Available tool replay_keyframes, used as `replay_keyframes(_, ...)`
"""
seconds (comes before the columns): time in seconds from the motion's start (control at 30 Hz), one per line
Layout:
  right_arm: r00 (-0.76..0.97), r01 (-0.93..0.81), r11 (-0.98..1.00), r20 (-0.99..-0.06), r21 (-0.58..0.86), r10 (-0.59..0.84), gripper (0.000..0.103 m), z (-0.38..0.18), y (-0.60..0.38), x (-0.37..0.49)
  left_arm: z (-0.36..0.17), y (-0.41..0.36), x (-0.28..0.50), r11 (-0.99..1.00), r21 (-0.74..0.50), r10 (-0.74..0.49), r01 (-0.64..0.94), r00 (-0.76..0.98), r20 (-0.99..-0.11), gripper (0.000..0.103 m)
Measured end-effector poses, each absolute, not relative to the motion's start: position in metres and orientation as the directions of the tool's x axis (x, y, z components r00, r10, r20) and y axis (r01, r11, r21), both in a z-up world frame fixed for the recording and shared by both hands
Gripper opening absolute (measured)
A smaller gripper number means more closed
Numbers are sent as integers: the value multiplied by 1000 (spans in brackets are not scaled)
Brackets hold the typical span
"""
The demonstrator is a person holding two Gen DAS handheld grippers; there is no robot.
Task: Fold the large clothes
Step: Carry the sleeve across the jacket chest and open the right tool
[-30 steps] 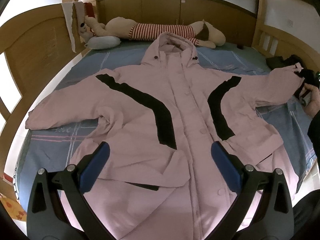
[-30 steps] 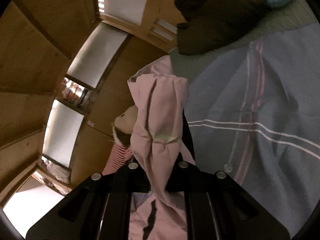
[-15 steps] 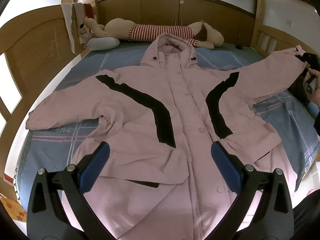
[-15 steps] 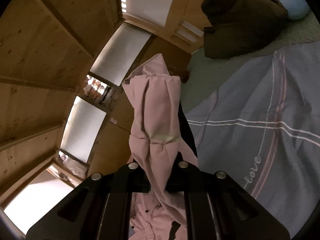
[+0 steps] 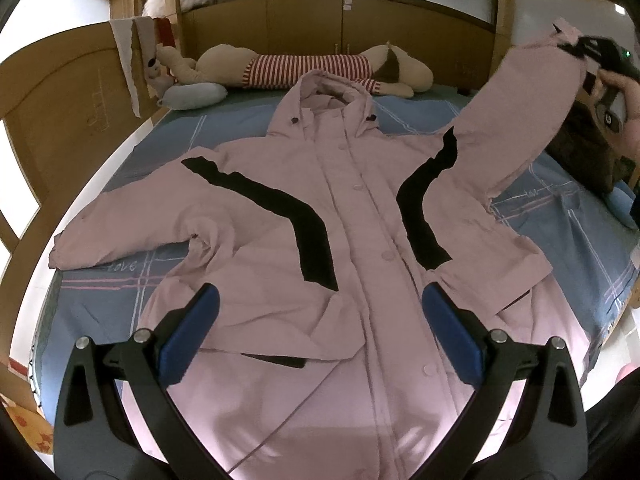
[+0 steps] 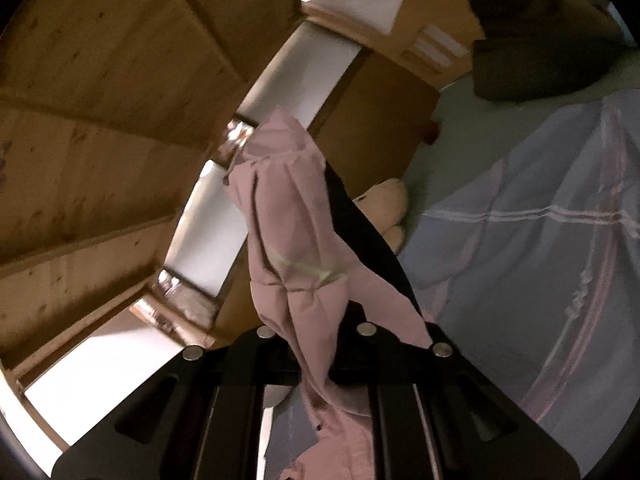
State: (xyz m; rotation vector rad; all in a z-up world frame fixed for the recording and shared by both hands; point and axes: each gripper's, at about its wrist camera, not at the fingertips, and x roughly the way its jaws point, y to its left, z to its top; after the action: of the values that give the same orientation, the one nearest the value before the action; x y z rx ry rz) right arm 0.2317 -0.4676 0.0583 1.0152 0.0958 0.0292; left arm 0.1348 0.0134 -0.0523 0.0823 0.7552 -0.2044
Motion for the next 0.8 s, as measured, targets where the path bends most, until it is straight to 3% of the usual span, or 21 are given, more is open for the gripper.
replay_keyframes(0.37,984,-21,517,-73,856,160,10,92,-398,260,-42,26,129,979,-32,-171,202,722,-671,101)
replay_keyframes(0.8,948,-63,617,-146,784,282,10,112,-294,292,-37,45,128,983,-47,-163,178,729,-665,101)
